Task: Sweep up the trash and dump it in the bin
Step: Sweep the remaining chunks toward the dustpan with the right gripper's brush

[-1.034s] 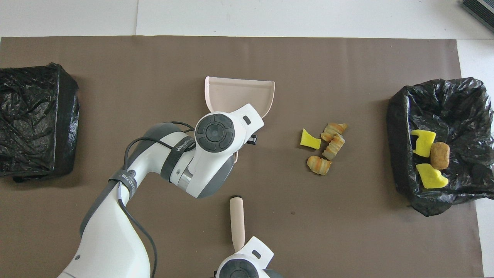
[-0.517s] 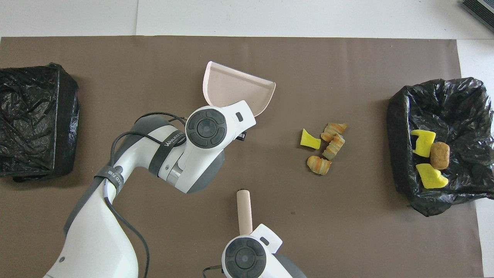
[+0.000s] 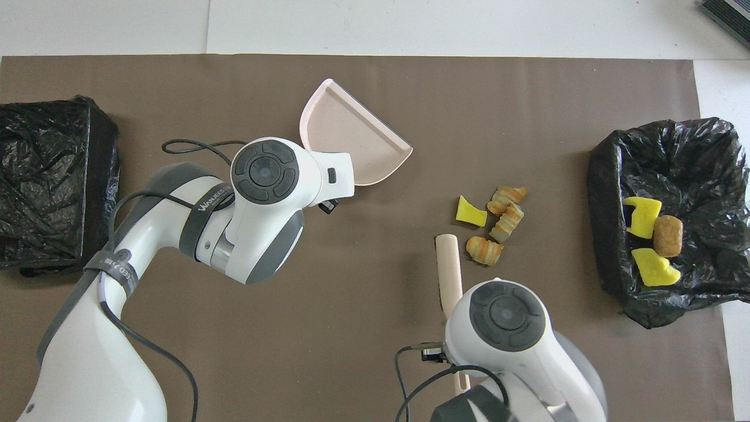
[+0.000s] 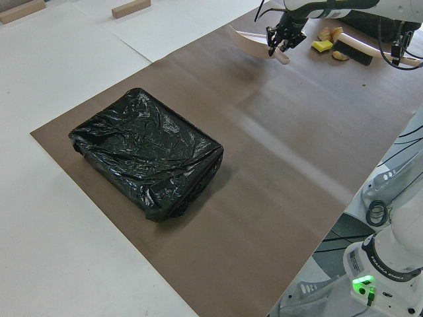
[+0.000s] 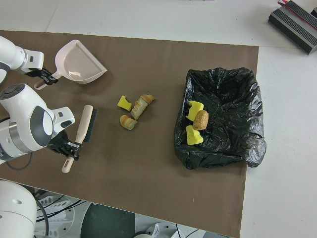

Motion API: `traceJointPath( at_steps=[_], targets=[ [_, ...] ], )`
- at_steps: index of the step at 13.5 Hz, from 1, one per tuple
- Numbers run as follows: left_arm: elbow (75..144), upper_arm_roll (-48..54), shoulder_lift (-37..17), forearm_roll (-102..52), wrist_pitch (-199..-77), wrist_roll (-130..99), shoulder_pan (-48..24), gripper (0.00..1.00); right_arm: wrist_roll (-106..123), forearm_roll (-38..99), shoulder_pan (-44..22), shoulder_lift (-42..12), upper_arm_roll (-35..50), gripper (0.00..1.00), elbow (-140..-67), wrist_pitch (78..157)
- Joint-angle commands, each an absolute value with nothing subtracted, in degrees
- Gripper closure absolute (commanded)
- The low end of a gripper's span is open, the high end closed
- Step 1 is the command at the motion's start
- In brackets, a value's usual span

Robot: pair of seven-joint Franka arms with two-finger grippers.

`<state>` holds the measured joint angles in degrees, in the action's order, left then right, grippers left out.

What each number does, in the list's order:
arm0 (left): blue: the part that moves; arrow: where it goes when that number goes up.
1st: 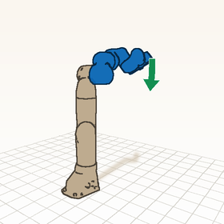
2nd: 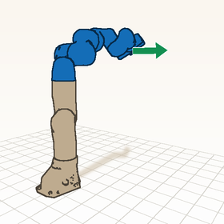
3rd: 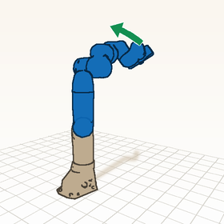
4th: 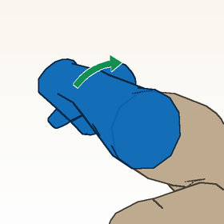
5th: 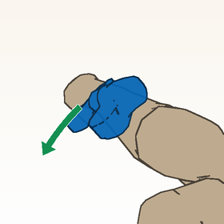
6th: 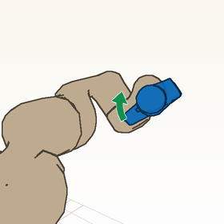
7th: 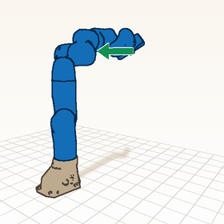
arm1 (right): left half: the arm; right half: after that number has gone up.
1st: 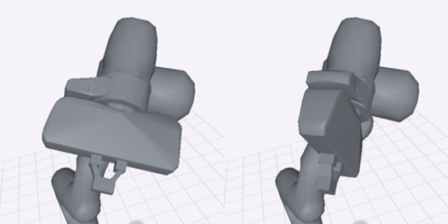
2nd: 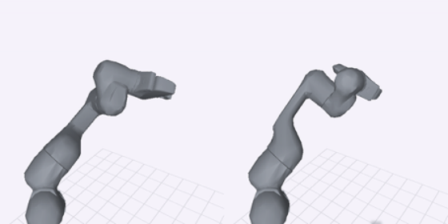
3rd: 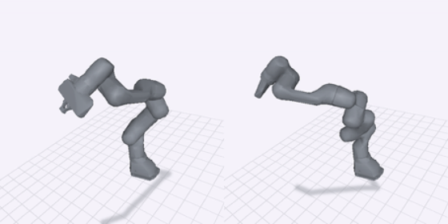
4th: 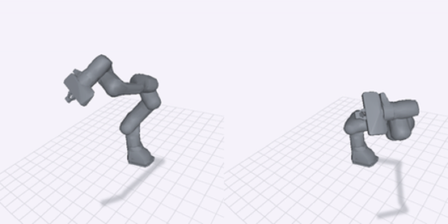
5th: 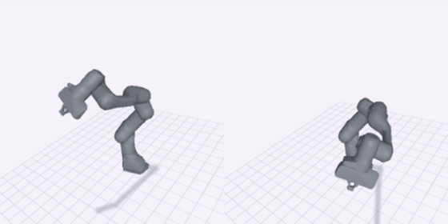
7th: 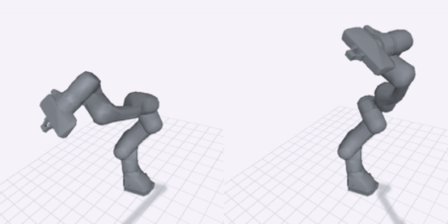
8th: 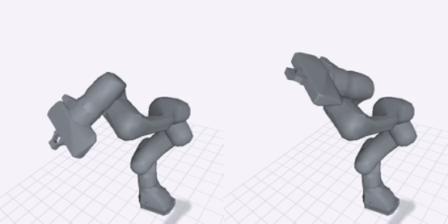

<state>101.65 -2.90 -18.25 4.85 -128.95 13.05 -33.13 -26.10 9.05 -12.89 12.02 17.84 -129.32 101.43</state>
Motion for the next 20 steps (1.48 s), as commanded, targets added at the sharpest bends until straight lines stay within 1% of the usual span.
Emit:
traceJointPath(
  at_steps=[1,3,5,6,8,10,12,16,17,20],
  targets=[
    [103.0,-2.4,-17.3,5.5,-128.1,25.3,-30.2,1.0,-19.1,4.2,-5.8,10.9,18.5,1.0,-127.4,100.5],
    [103.4,-2.4,-17.3,4.5,-128.1,38.8,-29.3,1.0,-14.0,2.4,-0.2,7.8,18.5,1.0,-125.1,102.1],
    [104.7,-2.3,-16.6,3.1,-126.5,43.1,-28.7,1.0,-9.2,1.9,5.9,4.2,18.5,1.0,-121.6,102.0],
    [105.9,-2.3,-16.0,2.9,-126.4,43.3,-28.8,1.0,-7.6,0.1,7.3,3.2,18.5,1.0,-120.5,102.0],
    [107.9,-2.3,-14.7,2.9,-126.3,46.2,-29.6,1.0,-7.2,-7.2,7.7,0.6,18.5,1.0,-118.7,102.2],
    [109.2,-2.0,-14.2,2.9,-126.0,47.7,-31.3,1.0,-6.9,-16.0,10.1,-4.1,18.8,1.0,-117.0,103.1],
    [111.3,-2.0,-13.6,2.9,-126.5,47.2,-32.0,1.0,-6.9,-18.7,9.8,-6.8,18.8,1.0,-117.1,105.1],
    [115.9,-2.1,-10.9,2.9,-126.8,47.1,-33.5,1.0,-8.3,-17.1,9.5,-7.3,18.9,1.0,-119.7,105.5],
    [116.3,-2.1,-10.6,2.9,-126.7,47.0,-34.0,1.0,-10.1,-15.4,9.2,-7.2,19.1,1.0,-120.0,105.4],
    [116.7,-2.1,-10.5,2.9,-126.8,46.8,-34.0,1.0,-15.7,-7.9,5.1,-7.2,19.1,1.0,-120.8,105.4]
  ],
)
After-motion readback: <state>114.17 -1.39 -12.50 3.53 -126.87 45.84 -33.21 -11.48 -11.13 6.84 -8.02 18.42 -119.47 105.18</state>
